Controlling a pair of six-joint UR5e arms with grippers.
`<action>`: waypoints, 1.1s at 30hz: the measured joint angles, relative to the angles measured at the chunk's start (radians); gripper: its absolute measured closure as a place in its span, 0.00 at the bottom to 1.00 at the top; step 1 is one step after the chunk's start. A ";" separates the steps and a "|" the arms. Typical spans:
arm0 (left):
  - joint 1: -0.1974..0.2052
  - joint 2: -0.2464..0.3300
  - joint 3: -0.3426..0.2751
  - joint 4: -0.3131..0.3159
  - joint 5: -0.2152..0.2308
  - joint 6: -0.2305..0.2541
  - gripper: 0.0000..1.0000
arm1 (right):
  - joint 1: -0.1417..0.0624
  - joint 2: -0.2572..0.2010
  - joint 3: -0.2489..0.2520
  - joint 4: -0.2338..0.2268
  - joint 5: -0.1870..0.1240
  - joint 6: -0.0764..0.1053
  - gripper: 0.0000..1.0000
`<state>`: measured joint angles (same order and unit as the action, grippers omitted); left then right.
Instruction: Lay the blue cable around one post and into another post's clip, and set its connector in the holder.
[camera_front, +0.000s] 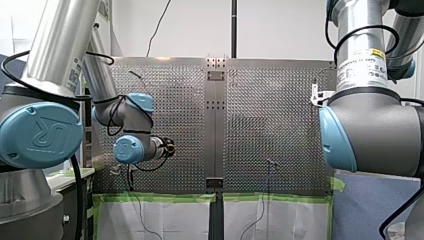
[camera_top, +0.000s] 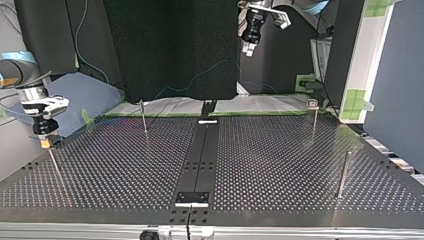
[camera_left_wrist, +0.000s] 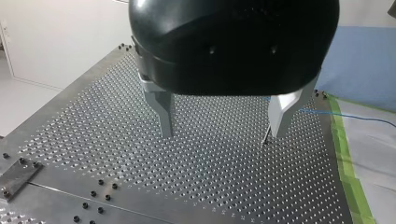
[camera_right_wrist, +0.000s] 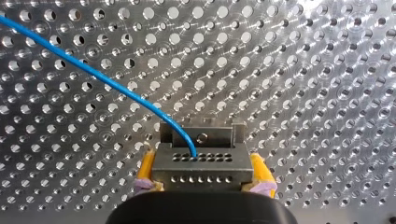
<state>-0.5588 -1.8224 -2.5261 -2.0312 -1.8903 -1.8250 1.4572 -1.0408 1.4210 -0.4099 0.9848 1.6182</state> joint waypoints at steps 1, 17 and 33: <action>0.000 0.000 0.000 0.000 0.002 0.000 0.00 | 0.000 0.000 0.000 0.000 0.000 0.000 1.00; -0.001 -0.081 0.070 0.061 0.123 -0.092 0.00 | 0.000 0.000 0.000 0.000 0.000 0.000 1.00; -0.073 -0.213 0.203 -0.056 0.222 -0.202 0.00 | 0.000 0.000 0.000 0.000 0.000 0.000 1.00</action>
<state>-0.6316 -2.0357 -2.3232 -2.0868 -1.6679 -2.0265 1.4572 -1.0409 1.4210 -0.4100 0.9848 1.6182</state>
